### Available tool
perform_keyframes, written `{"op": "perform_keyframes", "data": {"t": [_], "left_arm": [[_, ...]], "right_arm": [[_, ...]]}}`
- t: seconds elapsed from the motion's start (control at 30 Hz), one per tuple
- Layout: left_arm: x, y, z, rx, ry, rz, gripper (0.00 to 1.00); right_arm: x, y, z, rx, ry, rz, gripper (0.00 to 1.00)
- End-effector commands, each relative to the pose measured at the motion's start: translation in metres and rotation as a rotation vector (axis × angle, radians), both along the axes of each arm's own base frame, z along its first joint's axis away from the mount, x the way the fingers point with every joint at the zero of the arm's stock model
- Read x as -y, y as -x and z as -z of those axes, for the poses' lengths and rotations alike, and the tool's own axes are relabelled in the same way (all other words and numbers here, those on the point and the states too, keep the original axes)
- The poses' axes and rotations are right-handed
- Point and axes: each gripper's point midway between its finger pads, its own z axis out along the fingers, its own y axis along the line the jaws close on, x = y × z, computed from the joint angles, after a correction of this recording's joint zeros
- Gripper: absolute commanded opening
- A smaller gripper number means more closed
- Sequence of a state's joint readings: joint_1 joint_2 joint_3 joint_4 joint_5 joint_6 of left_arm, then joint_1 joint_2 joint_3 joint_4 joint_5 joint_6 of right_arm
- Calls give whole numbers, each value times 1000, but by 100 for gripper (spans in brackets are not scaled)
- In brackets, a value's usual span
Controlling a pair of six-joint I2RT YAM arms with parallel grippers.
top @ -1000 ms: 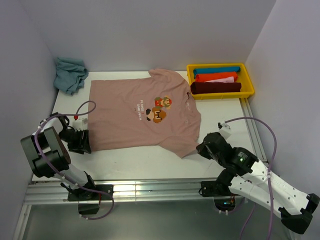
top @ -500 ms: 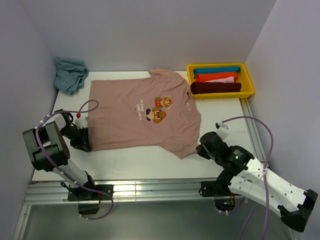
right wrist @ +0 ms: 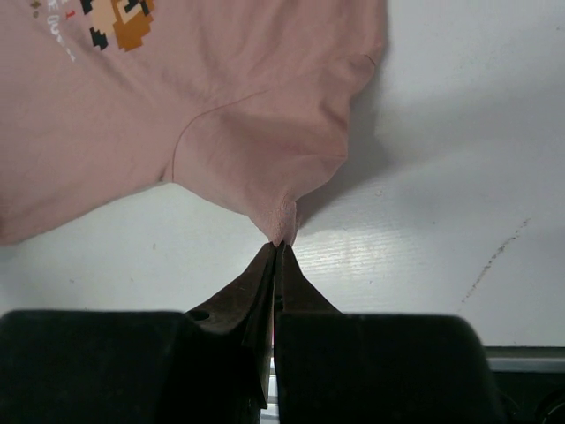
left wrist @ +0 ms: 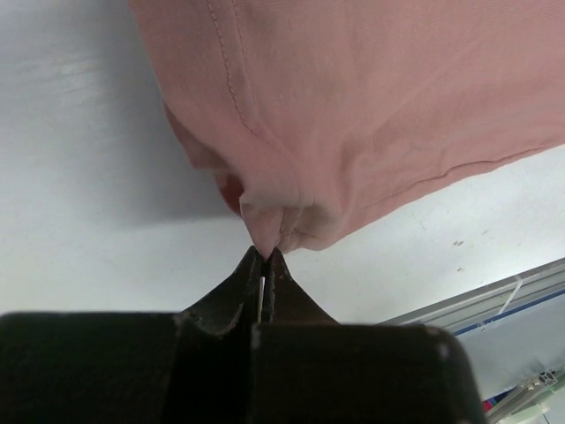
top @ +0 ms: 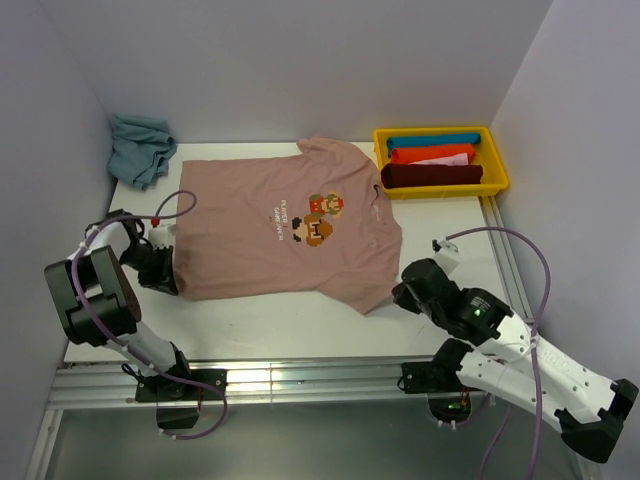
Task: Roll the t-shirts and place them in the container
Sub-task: Fold the tshirt
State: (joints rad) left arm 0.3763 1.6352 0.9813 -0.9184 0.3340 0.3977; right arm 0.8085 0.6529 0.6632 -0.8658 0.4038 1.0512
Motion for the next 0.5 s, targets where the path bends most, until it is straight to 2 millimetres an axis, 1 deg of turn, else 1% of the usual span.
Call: {"op": "perform_keyframes", "data": {"t": [0.0,0.2,0.27,0.3,0.4,0.47], "left_arm": [[-2,-7,-25,62,-16,12,0],[-1,-7,-37,89,-16,14,0],[0,-8,-40,97,-13,14,0],[0,-9,-42,104,-14,13,0],[-2,-13,-46,119,-18,10,0],[-2,-17,-49,130,-14,6,0]], "right_arm": [[2,-13,-24,65,13,18,2],[-3,-26,-36,99,16,-6,2],[-6,-30,-36,97,18,-12,2],[-6,-34,-39,109,16,-13,2],[-8,-41,-42,111,27,-25,2],[-8,-49,-44,118,28,-20,1]]}}
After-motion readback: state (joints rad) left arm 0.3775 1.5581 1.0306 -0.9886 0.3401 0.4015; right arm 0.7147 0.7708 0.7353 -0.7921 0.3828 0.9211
